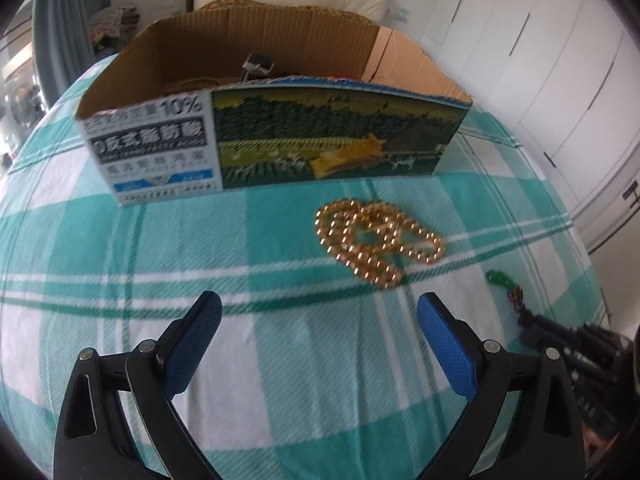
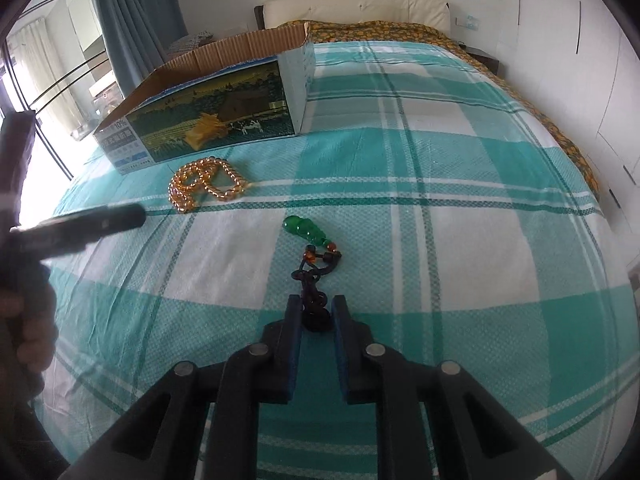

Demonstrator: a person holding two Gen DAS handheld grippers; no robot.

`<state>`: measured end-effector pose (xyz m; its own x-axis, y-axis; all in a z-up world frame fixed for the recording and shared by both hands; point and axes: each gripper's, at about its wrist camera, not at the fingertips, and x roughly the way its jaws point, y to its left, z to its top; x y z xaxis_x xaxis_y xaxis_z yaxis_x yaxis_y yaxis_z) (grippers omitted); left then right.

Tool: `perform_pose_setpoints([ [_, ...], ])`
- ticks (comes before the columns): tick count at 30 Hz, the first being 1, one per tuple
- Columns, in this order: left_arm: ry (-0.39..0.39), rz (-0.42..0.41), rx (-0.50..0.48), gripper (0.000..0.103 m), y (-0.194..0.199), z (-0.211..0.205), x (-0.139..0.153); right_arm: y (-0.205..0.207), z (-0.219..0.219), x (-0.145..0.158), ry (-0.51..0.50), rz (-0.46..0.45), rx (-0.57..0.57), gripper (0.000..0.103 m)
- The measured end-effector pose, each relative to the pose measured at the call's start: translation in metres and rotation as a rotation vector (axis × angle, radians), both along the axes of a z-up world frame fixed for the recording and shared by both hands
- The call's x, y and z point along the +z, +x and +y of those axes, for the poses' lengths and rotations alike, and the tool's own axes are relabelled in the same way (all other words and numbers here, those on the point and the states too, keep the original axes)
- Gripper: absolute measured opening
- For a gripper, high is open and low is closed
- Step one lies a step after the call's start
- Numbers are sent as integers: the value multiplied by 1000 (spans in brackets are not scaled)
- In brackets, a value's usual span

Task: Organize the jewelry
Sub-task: 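Grasp the green-pendant bead strand with the right tool while the left tool grasps the gold bead necklace, then carry the strand and gold necklace into the box and open both tools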

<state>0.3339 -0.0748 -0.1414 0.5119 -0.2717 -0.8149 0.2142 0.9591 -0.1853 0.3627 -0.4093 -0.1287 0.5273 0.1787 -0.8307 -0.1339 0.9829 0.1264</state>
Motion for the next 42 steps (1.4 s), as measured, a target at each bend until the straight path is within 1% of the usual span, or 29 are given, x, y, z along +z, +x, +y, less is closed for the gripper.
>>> perform_pose_setpoints([
  [2, -6, -11, 4, 98, 16, -12, 2, 1, 1, 0, -7, -10, 1, 15],
  [5, 12, -5, 8, 98, 36, -30, -2, 2, 0, -1, 5, -18, 0, 15],
  [8, 104, 13, 23, 98, 45, -44, -13, 2, -3, -2, 28, -20, -2, 15],
  [10, 173, -16, 26, 98, 43, -52, -17, 1, -4, -2, 36, -23, 0, 15],
  [12, 161, -46, 18, 96, 36, -51, -17, 1, -4, -2, 40, -26, 4, 15],
  [13, 164, -62, 17, 86, 33, -51, -15, 2, -4, -2, 41, -27, 4, 15],
  [14, 159, -79, 6, 66, 29, -50, -13, 2, -4, -2, 43, -29, 4, 15],
  [15, 154, -86, -9, 53, 24, -48, -10, 2, -4, -2, 43, -31, 5, 15],
  [16, 147, -87, -22, 36, 20, -46, -9, 1, -4, -2, 43, -32, 6, 15],
  [17, 131, -82, -28, 31, 18, -42, -8, 1, -4, -2, 43, -34, 8, 15],
  [18, 108, -77, -28, 30, 14, -37, -7, 1, -4, -2, 44, -35, 8, 15],
  [19, 85, -76, -26, 27, 11, -34, -6, 2, -4, -2, 45, -36, 8, 15],
  [20, 64, -84, -24, 13, 6, -28, -3, 1, -4, -2, 46, -36, 9, 15],
  [22, 41, -100, -25, 14, -5, -19, 5, 0, -5, -2, 50, -35, 5, 15],
  [25, 5, -112, -21, 6, -15, -10, 14, -1, -5, -1, 50, -33, 1, 15],
  [30, -30, -126, -6, 6, -33, 1, 24, -3, -5, 0, 56, -26, 7, 15],
  [32, -32, -139, 0, 6, -38, 4, 25, -5, -5, 3, 54, -30, 9, 15],
  [36, -65, -147, 15, 6, -34, 9, 29, -7, -4, 7, 51, -34, 6, 15],
  [42, -128, -152, 29, 6, -37, 28, 47, -8, -2, 19, 70, -53, 7, 15],
])
